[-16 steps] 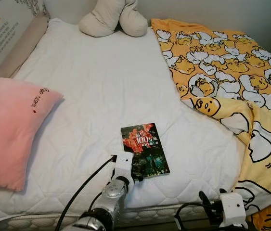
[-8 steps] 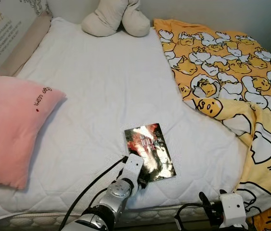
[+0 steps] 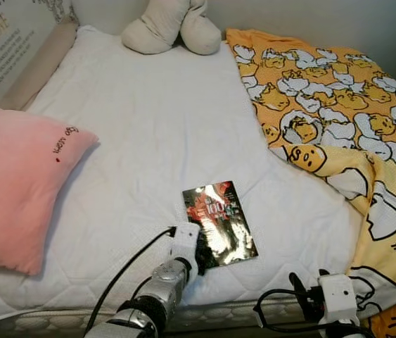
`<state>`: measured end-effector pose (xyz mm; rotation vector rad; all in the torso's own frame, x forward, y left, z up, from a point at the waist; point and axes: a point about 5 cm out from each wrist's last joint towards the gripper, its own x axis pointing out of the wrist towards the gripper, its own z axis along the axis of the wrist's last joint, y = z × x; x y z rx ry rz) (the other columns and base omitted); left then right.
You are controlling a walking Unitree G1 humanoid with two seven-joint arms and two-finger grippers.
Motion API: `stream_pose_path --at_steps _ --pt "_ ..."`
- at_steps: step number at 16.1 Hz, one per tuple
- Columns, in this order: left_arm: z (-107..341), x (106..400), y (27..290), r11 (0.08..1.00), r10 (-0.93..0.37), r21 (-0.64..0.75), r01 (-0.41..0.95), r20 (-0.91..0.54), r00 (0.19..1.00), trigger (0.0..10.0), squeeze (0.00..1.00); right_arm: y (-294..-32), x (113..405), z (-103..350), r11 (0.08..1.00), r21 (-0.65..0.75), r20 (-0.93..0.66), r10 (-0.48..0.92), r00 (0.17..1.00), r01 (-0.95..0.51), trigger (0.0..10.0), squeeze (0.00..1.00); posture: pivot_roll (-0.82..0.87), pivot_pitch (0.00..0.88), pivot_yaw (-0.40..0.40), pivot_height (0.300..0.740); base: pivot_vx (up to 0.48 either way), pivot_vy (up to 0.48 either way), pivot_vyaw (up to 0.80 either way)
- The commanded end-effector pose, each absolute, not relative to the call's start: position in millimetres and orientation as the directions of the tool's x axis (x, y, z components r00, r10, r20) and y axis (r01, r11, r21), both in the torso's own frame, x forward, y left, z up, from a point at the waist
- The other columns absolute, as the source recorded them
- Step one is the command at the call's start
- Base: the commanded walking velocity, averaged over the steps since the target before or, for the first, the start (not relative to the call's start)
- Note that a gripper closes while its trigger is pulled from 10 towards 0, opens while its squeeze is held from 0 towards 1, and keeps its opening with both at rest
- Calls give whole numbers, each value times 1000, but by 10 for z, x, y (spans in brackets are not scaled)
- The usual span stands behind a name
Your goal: Clean up the room
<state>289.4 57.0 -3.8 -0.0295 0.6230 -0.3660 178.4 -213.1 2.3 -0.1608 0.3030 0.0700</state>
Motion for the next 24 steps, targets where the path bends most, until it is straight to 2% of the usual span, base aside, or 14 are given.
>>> stream_pose_path --at_steps 1,2,4,7,8,11,13,14,15,16,17,18,19,24 --pt "-42 2873 484 920 -365 -109 376 -585 724 0 0 -2162 1800 54 984 -157 -295 30 955 -79 10000 0 -78 112 -83 715 0 0 0" --pt "-36 2885 513 902 -356 -11 432 -585 729 0 0 -2158 1825 53 984 -157 -294 32 955 -81 10000 0 -69 105 -82 715 0 0 0" --pt "17 2946 548 899 -352 20 438 -561 749 0 0 -2145 1880 62 985 -154 -286 36 958 -83 10000 0 -46 83 -74 715 0 0 0" --pt "209 3141 699 881 -335 153 448 -467 819 0 0 -2031 2114 129 987 -132 -235 57 970 -90 10000 0 26 16 -41 715 0 0 0" --pt "355 3269 867 891 -317 192 412 -387 866 0 0 -1934 2304 224 990 -112 -182 67 981 -88 10000 0 53 0 -26 715 0 0 0" --pt "586 3449 1213 949 -240 132 285 -282 929 0 0 -1824 2561 345 994 -77 -117 68 991 -77 10000 0 113 0 -11 715 0 0 0" --pt "712 3517 1323 959 -234 103 263 -227 945 0 0 -1784 2661 358 994 -87 -117 62 991 -72 10000 0 149 0 -5 715 0 0 0" --pt "798 3530 1331 953 -237 153 261 -161 958 2118 0 -1790 2719 419 997 -68 -98 39 994 -46 10000 0 156 0 -6 715 0 0 0" --pt "843 3498 1327 952 -231 182 245 -96 968 10000 0 -1800 2742 513 998 -58 -50 22 998 -25 10000 0 160 0 -5 715 0 0 0" --pt "856 3416 1341 955 -221 194 223 -32 975 10000 0 -1853 2723 616 997 -65 6 -28 1000 29 10000 0 154 0 -4 715 0 0 0" --pt "851 3321 1366 960 -216 185 210 11 976 10000 1000 -1924 2682 663 995 -56 28 -86 996 87 10000 0 152 0 -3 715 0 0 0" --pt "826 3241 1383 965 -209 169 202 26 978 10000 1000 -1958 2630 607 994 -35 -8 -100 995 100 10000 0 144 0 0 715 0 0 0" --pt "730 3208 1376 972 -187 144 188 -15 982 10000 1000 -1980 2577 442 992 22 -90 -119 989 121 10000 1000 138 0 1 715 0 0 0" --pt "754 3269 1202 969 -199 141 203 -42 979 10000 1000 -2050 2653 333 982 93 -163 -149 975 166 10000 1000 113 0 1 715 0 0 0"
